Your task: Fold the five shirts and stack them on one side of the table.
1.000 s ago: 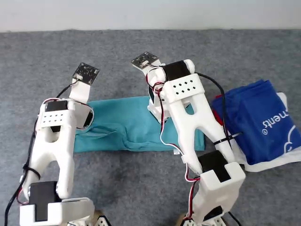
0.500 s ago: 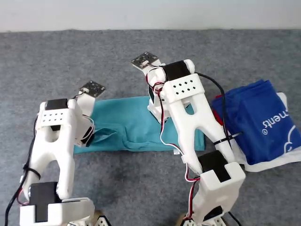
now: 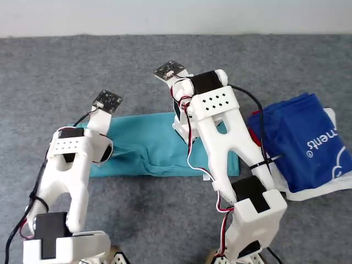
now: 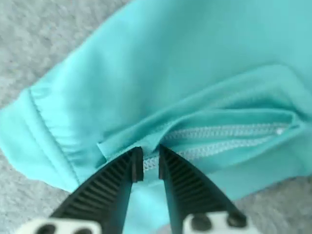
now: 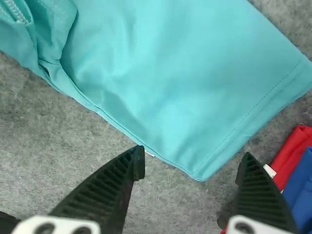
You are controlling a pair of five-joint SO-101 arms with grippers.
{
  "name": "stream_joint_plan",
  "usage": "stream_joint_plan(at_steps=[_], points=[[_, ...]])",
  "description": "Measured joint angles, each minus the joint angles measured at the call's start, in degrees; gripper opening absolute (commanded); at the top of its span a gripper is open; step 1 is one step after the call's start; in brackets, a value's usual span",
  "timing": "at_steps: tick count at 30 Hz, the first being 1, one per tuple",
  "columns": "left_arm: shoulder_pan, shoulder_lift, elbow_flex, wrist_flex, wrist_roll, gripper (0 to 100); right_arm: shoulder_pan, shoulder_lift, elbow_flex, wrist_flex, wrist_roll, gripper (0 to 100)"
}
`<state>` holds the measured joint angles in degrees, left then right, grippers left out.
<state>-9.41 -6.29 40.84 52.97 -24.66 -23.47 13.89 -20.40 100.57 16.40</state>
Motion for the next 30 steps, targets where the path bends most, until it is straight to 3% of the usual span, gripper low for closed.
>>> stream_joint_plan(at_steps=[8, 14, 19, 24, 26, 30], points=[[0.00, 0.00, -0.09, -4.48, 1.85, 7, -2.20, 0.00, 0.00, 0.00, 0.00, 30.7], [0.00, 0.00, -2.20, -7.65, 10.37, 7, -3.08, 0.00, 0.97, 0.00, 0.00, 30.7], [0.70, 0.00, -13.98, 8.53, 12.92, 7, -3.34, 0.00, 3.78, 0.00, 0.00, 30.7], [2.55, 0.00, -18.55, 30.15, 7.30, 7, -3.34, -0.09, 4.04, 0.00, 0.00, 30.7], [2.55, 0.00, -18.64, 34.02, 4.84, 7, -3.34, -0.09, 4.04, 0.00, 0.00, 30.7], [2.46, 0.00, -15.12, 33.76, 1.32, 7, -3.34, -0.09, 4.04, 0.00, 0.00, 30.7]])
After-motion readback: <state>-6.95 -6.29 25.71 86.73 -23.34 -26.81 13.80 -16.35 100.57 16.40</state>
